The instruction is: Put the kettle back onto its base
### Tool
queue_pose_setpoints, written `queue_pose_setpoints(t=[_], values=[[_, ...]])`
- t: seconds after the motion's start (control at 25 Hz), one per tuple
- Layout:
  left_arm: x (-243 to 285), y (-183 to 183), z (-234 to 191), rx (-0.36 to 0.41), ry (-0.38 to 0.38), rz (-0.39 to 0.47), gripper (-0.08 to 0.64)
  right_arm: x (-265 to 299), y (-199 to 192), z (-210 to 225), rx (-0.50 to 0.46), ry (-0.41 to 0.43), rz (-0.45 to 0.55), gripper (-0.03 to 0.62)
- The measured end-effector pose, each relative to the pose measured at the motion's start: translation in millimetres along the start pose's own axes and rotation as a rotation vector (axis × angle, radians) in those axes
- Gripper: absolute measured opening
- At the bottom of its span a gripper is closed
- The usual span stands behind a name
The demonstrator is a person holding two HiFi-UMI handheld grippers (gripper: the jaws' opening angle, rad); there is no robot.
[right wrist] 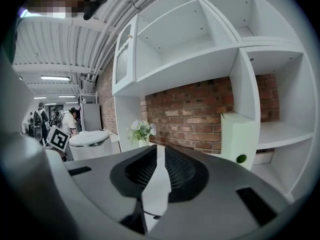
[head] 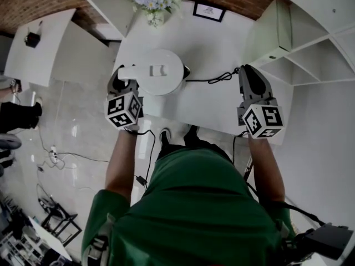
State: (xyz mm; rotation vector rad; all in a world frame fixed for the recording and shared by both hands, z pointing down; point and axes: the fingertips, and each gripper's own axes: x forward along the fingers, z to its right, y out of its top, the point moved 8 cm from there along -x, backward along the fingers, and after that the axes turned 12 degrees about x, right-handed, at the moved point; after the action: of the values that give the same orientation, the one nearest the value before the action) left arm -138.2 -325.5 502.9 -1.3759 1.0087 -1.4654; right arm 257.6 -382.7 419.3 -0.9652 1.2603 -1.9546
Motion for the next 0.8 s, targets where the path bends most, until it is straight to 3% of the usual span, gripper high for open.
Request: queue_pose_setpoints(t=[0.8], values=[[12,-27,23,-0.033,0.057,-0.023,0.167,18,-4,23,-0.044,0.09,-0.06,0.064]])
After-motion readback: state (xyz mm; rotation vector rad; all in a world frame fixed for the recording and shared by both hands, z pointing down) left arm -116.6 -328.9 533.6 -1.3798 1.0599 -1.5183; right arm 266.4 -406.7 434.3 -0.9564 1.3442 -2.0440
